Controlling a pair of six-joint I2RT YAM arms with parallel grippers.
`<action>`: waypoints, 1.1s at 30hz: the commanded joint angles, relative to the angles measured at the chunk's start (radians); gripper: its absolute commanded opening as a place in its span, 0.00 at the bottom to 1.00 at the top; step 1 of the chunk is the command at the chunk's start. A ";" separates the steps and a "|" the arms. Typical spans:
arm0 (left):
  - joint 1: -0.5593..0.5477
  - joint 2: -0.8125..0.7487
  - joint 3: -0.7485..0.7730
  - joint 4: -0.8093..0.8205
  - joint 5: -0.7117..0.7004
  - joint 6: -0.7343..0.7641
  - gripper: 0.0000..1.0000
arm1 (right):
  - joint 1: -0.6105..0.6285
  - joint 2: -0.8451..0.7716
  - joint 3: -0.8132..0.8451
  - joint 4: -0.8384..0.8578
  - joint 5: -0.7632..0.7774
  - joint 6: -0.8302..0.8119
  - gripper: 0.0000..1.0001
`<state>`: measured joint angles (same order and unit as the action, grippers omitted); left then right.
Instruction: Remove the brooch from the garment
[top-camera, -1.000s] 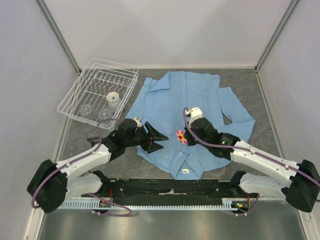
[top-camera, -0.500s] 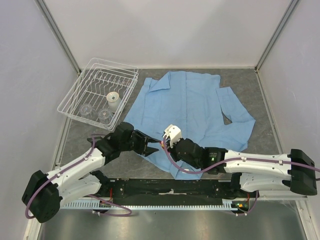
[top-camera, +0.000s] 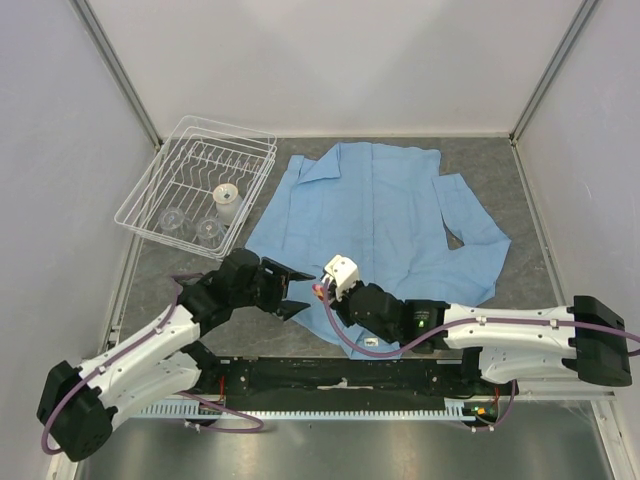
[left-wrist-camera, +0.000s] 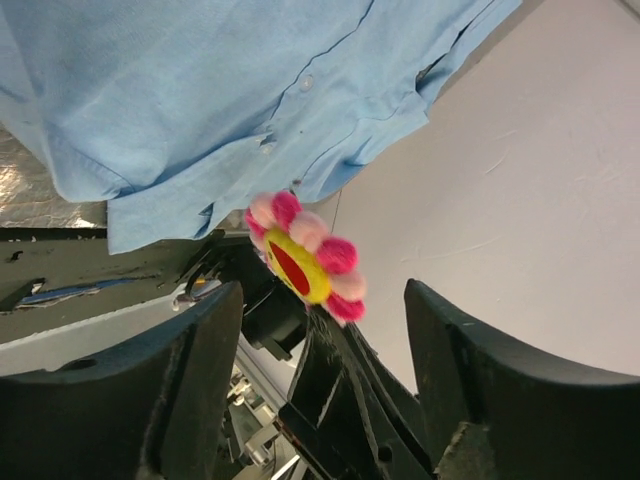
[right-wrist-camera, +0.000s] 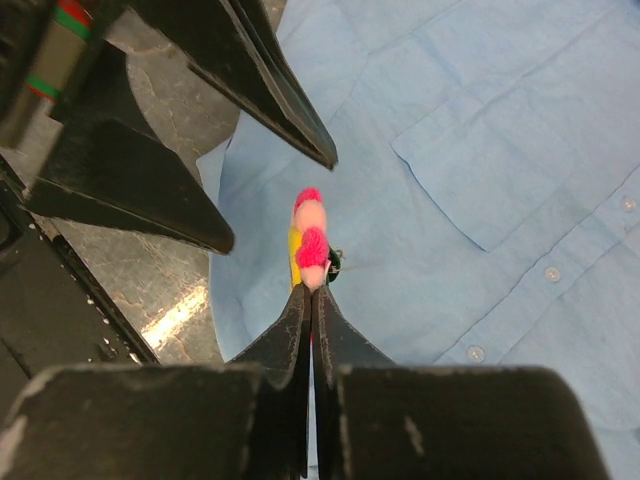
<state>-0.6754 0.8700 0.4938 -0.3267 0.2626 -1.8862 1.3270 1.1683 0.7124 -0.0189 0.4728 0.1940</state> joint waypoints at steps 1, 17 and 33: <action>-0.001 -0.065 0.023 -0.106 -0.083 0.002 0.76 | 0.008 -0.004 -0.036 0.059 0.007 0.005 0.00; -0.016 0.073 0.049 -0.029 -0.028 0.025 0.66 | 0.040 0.045 -0.002 0.108 -0.020 -0.044 0.00; -0.032 0.080 0.000 0.120 -0.017 0.067 0.02 | 0.063 0.070 0.076 0.032 0.085 -0.038 0.03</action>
<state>-0.7021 0.9485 0.4999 -0.2974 0.2390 -1.8694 1.3827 1.2404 0.6998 0.0402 0.4744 0.1413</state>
